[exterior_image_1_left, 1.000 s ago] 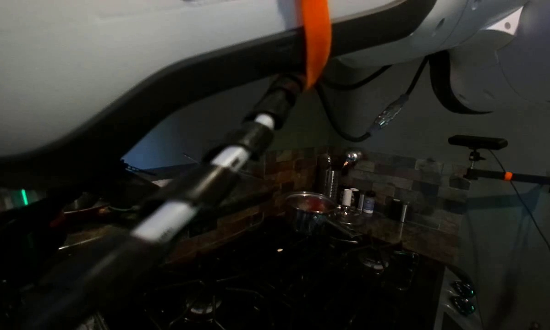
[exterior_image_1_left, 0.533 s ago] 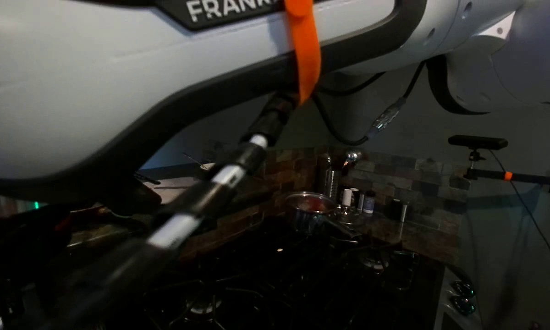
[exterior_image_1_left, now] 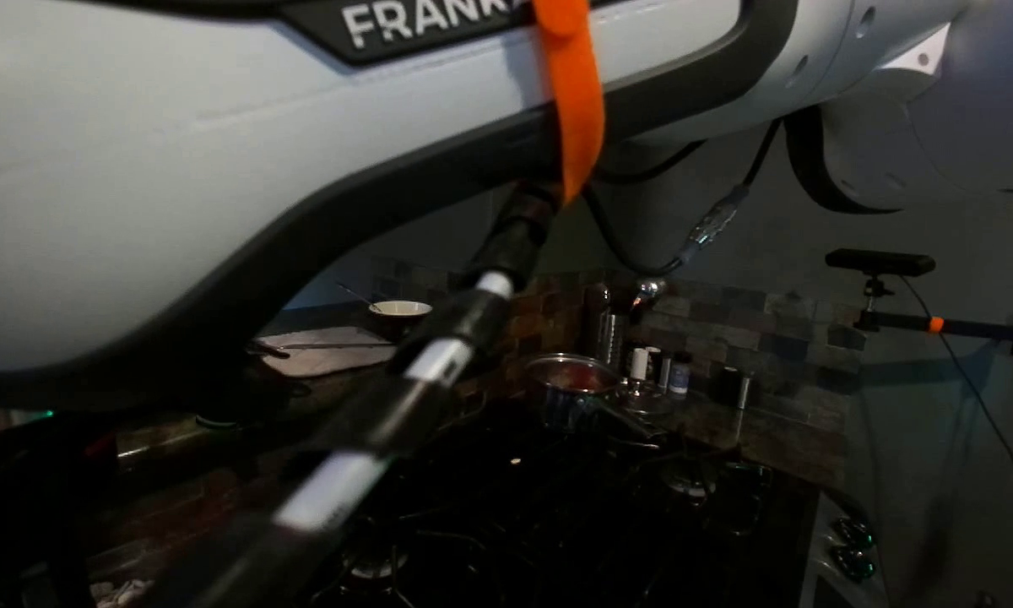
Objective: Move the bottle to the left
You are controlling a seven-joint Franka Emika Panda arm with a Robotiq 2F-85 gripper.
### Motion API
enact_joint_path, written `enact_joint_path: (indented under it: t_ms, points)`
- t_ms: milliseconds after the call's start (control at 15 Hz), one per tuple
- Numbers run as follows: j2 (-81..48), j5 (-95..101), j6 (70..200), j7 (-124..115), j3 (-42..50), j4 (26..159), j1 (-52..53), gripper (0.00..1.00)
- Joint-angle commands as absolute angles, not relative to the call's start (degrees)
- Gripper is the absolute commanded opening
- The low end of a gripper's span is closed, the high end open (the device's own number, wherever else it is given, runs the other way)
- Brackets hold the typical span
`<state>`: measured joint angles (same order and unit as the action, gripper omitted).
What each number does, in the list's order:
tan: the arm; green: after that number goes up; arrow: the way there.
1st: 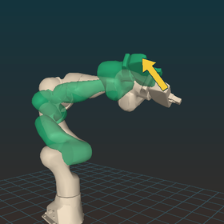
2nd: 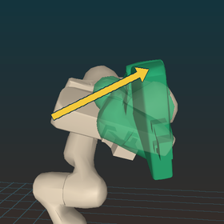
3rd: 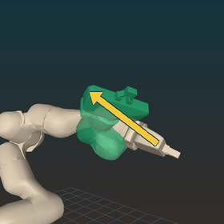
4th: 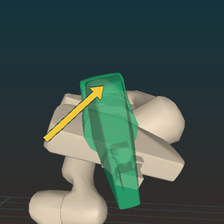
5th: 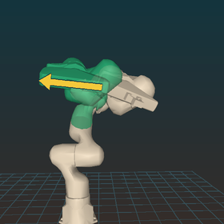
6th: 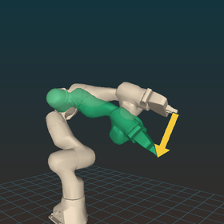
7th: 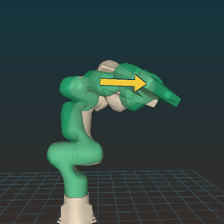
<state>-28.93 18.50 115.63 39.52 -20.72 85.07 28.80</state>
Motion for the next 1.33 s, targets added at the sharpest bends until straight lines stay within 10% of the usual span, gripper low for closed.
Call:
enact_joint_path:
  t_ms: [0,400,467,667,1267]
  points:
    - [-28.8,17.2,114.9,40.7,-21.7,86.1,28.4,0.33]
    - [-29.3,17.1,114.3,40.7,-21.8,86.1,28.5,0.33]
    - [-29.4,17.0,114.2,40.7,-21.8,86.0,28.5,0.83]
    - [-29.4,16.7,113.8,40.7,-21.8,86.0,28.5,0.97]
    - [-20.1,14.0,108.8,36.5,-22.6,90.6,27.9,1.00]
